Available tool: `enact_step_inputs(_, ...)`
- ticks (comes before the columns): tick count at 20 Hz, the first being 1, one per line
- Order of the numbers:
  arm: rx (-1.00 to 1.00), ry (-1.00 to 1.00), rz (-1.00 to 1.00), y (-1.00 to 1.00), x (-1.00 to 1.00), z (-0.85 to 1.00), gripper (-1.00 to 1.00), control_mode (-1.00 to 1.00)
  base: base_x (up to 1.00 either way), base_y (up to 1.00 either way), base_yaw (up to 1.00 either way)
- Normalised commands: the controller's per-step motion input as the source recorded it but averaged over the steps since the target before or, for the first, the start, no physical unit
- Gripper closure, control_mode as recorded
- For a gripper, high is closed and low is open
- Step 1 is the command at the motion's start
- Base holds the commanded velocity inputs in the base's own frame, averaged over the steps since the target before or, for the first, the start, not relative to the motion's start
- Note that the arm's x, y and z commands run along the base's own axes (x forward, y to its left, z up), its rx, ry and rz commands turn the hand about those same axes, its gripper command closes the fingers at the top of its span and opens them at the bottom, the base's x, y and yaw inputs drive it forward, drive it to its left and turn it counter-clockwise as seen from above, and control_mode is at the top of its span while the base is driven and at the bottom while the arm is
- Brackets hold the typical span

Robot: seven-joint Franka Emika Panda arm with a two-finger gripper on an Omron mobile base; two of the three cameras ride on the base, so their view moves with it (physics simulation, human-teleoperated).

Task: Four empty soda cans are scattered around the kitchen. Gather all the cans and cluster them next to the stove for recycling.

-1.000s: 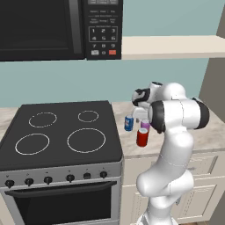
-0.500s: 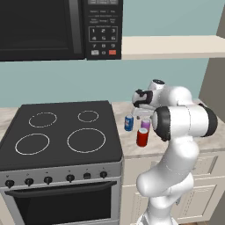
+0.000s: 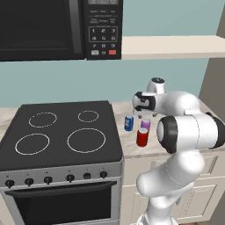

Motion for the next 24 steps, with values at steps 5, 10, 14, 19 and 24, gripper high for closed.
enact_step_inputs(5, 0.0, 0.07, -0.19, 0.0, -0.35, 0.25, -1.0, -1.0, 0.0, 0.0, 0.0)
enact_step_inputs(10, 0.01, 0.09, -0.2, 0.0, -0.36, 0.26, -1.0, -1.0, 0.0, 0.0, 0.0)
enact_step_inputs(14, 0.0, 0.0, -0.09, 0.0, -0.31, 0.09, -1.0, -1.0, 0.0, 0.0, 0.0)
enact_step_inputs(19, 0.0, 0.0, -0.05, 0.01, -0.15, 0.02, -1.0, -1.0, 0.0, 0.0, 0.0)
enact_step_inputs(24, 0.0, -0.01, -0.02, 0.01, -0.02, 0.0, -1.0, -1.0, 0.0, 0.0, 0.0)
